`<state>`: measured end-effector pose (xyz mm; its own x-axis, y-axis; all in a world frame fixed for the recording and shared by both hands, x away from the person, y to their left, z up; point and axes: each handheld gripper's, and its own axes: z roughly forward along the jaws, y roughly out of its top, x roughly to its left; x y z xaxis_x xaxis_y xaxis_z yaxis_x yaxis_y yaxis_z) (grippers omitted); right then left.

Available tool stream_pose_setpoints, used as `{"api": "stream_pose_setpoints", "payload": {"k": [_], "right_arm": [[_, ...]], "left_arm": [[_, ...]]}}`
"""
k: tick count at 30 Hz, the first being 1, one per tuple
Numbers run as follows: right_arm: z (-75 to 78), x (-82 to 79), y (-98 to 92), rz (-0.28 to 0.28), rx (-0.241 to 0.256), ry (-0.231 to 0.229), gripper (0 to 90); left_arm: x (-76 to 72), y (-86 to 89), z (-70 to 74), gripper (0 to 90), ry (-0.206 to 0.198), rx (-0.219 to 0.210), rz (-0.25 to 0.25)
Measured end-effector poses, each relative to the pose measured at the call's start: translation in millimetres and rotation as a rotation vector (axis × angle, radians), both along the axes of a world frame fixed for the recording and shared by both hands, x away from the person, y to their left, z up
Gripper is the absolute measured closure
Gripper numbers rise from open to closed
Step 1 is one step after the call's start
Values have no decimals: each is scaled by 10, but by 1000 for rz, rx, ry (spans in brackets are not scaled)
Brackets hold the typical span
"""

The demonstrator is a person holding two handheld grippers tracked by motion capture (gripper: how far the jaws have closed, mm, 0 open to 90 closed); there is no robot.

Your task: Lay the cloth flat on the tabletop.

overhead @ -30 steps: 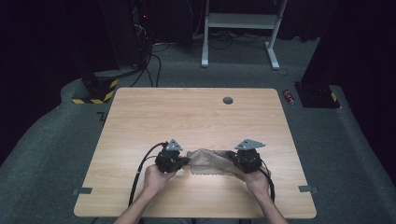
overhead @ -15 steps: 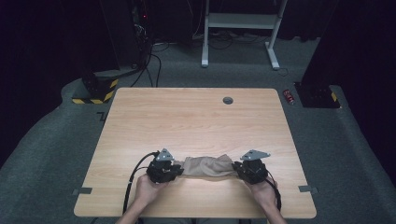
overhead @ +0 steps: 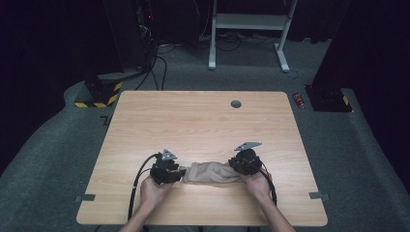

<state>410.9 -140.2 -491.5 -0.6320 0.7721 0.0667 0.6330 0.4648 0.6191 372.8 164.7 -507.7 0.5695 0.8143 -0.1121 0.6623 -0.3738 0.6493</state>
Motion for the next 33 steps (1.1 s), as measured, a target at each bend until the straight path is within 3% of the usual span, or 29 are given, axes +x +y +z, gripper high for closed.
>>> {"api": "stream_pose_setpoints", "payload": {"k": [2, 5, 6, 7, 11, 14, 17, 20, 23, 26, 29, 31, 33], "right_arm": [[18, -37, -4, 14, -3, -1, 888], [153, -184, -107, 33, 34, -82, 891], [153, -184, -107, 33, 34, -82, 891], [235, -285, -182, 38, 52, -134, 891], [288, -508, -312, 65, 73, -191, 890], [204, -612, -339, 93, 48, -167, 889], [-54, -712, -390, 103, 19, -83, 876], [-63, -709, -422, 79, 50, -70, 813], [6, -693, -428, 64, 73, -88, 787], [105, -628, -411, 36, 71, -140, 722], [84, -525, -393, 21, 64, -121, 683], [-1, -441, -361, 15, 54, -80, 659], [-82, -382, -342, 12, 42, -46, 712]], "left_arm": [[-5, 7, -13, 574, -4, 11, 1], [-13, 12, -26, 577, -13, 12, 4], [-13, 12, -26, 579, -13, 12, 4], [-19, 14, -29, 581, -26, 26, 0], [-46, 9, -46, 598, -47, 26, 6], [-54, 15, -49, 618, -58, 33, 4], [-59, 28, -55, 632, -70, 37, -1], [-63, 19, -57, 646, -68, 33, -1], [-65, 17, -56, 663, -71, 37, -3], [-71, 14, -60, 672, -70, 29, -2], [-72, 19, -62, 674, -66, 21, 1], [-70, 22, -62, 673, -64, 18, 1], [-73, 17, -62, 664, -67, 22, -2]]}}
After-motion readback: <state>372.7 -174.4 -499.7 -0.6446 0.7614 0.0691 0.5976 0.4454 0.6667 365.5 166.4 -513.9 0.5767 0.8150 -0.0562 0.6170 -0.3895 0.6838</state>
